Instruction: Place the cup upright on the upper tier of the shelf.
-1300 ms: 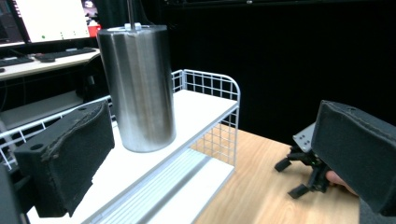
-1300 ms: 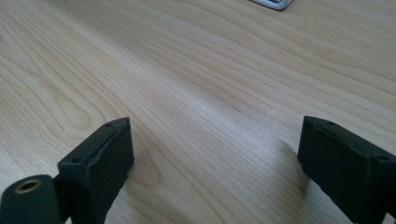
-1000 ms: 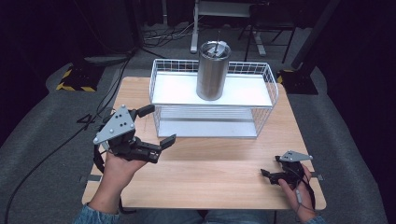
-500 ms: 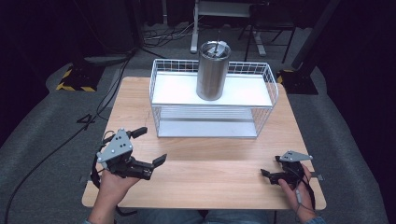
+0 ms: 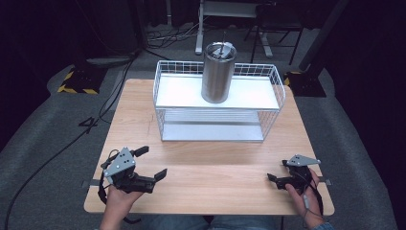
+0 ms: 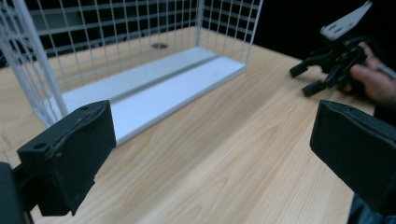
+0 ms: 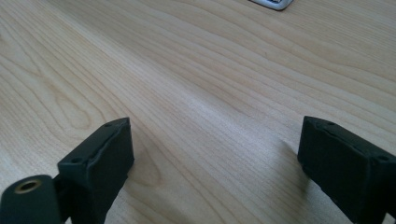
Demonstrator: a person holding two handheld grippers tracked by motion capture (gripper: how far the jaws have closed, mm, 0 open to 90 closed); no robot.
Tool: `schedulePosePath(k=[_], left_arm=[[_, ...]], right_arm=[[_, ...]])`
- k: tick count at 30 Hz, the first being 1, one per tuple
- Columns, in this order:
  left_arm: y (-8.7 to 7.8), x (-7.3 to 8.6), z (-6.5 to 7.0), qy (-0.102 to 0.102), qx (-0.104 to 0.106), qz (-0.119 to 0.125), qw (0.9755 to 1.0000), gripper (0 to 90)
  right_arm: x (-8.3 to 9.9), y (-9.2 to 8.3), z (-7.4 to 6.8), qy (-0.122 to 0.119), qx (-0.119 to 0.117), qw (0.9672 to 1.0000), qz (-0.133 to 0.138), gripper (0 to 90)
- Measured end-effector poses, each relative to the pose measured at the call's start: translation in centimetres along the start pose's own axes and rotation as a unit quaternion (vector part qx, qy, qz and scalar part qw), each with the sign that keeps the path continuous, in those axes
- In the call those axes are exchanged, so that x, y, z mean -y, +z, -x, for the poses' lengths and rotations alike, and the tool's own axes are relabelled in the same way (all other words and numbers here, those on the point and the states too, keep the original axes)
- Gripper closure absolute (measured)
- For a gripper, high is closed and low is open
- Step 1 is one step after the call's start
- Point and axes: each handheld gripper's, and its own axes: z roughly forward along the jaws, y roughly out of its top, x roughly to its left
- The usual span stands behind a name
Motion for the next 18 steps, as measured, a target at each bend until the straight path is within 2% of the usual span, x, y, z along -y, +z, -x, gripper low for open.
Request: schedulePosePath(k=[2,4,5,8,12,16,18], left_arm=[[0.3,0.7,-0.2,-0.007,0.001,-0.004,1.0000,1.1],[0.4,0.9,-0.4,-0.004,-0.001,-0.008,1.0000,1.3],[0.6,1.5,-0.5,-0.003,-0.010,-0.017,0.9998,1.5],[1.1,2.2,-0.7,0.004,-0.018,-0.036,0.9992,2.1],[1.6,2.9,-0.8,0.011,-0.024,-0.059,0.9979,2.3],[2.1,3.5,-1.0,0.008,-0.029,-0.079,0.9964,2.5],[2.3,3.7,-1.0,0.007,-0.034,-0.095,0.9949,2.5]], right_arm=[[0.0,0.0,0.0,0.000,0.000,1.0000,0.000,11.1],[0.0,0.0,0.0,0.000,0.000,1.0000,0.000,11.1],[0.0,0.0,0.0,0.000,0.000,1.0000,0.000,11.1],[0.0,0.0,0.0,0.000,0.000,1.0000,0.000,11.1],[0.0,0.0,0.0,0.000,0.000,1.0000,0.000,11.1],[0.0,0.0,0.0,0.000,0.000,1.0000,0.000,11.1],[0.0,0.0,0.0,0.000,0.000,1.0000,0.000,11.1]])
